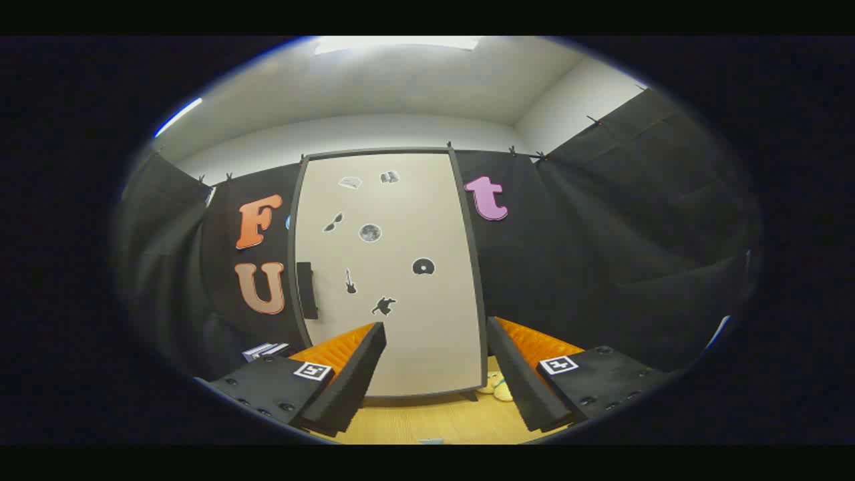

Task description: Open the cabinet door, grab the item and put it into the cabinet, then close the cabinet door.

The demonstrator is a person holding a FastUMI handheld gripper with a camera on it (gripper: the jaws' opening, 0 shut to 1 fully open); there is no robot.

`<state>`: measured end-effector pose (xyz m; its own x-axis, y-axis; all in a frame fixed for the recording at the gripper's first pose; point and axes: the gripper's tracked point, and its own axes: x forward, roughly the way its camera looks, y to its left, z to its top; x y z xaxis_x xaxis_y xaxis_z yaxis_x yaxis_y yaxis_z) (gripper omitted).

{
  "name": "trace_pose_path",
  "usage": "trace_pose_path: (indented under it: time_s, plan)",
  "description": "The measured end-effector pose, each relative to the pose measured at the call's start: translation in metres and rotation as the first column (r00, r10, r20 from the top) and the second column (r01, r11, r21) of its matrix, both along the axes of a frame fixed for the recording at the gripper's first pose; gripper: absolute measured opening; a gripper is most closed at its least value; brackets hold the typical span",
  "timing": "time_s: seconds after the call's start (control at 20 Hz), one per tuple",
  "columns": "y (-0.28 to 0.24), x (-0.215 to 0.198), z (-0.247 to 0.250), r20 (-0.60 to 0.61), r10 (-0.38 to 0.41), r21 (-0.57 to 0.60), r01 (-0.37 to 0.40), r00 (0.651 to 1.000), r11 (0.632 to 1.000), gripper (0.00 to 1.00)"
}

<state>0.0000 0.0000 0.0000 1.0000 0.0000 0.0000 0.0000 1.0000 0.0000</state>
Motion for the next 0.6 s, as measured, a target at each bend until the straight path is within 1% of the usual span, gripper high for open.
trace_pose_path:
  time_s: [0.25, 0.6]
  plan:
    - [-0.0093, 0.0035, 0.0003, -0.014, -0.004, -0.010, 0.004, 1.000, 1.000, 0.97]
    - [-0.0053, 0.0063, -0.0001, -0.021, 0.018, -0.019, -0.019, 1.000, 1.000, 0.97]
